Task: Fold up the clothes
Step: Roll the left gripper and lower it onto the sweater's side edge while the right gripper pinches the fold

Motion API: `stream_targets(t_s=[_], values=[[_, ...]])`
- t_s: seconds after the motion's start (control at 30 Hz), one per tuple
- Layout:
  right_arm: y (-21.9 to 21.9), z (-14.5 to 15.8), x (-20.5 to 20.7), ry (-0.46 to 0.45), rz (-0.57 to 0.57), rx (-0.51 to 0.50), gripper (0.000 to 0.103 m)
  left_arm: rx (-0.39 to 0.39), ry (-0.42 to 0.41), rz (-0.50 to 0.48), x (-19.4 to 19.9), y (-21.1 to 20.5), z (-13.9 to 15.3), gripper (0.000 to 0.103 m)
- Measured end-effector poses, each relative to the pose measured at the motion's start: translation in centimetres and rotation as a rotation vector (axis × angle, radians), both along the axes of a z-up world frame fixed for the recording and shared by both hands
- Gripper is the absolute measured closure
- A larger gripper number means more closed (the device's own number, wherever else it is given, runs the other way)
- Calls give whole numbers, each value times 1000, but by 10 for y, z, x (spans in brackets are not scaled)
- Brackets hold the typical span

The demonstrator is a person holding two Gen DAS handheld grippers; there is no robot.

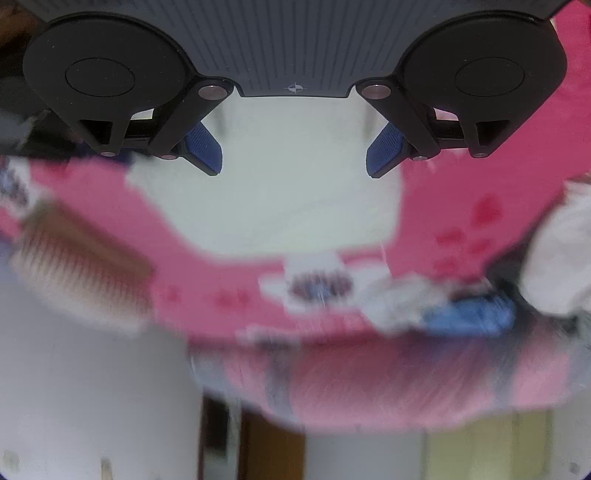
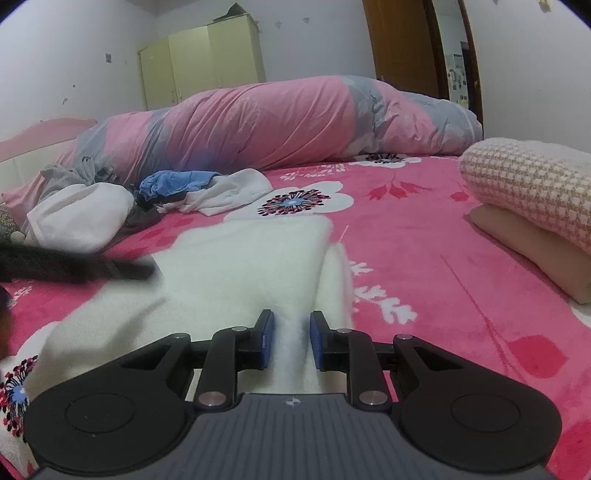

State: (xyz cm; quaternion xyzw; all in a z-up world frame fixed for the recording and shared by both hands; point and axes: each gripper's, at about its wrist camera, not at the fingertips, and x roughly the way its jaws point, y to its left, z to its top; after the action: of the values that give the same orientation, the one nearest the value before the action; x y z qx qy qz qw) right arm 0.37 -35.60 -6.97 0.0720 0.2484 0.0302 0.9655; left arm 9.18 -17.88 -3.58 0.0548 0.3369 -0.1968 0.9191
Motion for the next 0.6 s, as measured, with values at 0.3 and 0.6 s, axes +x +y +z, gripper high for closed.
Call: stream_targets(t_s=[0.3,0.6], values=[[0,-2,-1,-6,-7,17,79,-44,-24,2,-3,10,-5,9],[-2,-2,-1,-4,-9,30,79,-244,1,22,-12,53,15,9]])
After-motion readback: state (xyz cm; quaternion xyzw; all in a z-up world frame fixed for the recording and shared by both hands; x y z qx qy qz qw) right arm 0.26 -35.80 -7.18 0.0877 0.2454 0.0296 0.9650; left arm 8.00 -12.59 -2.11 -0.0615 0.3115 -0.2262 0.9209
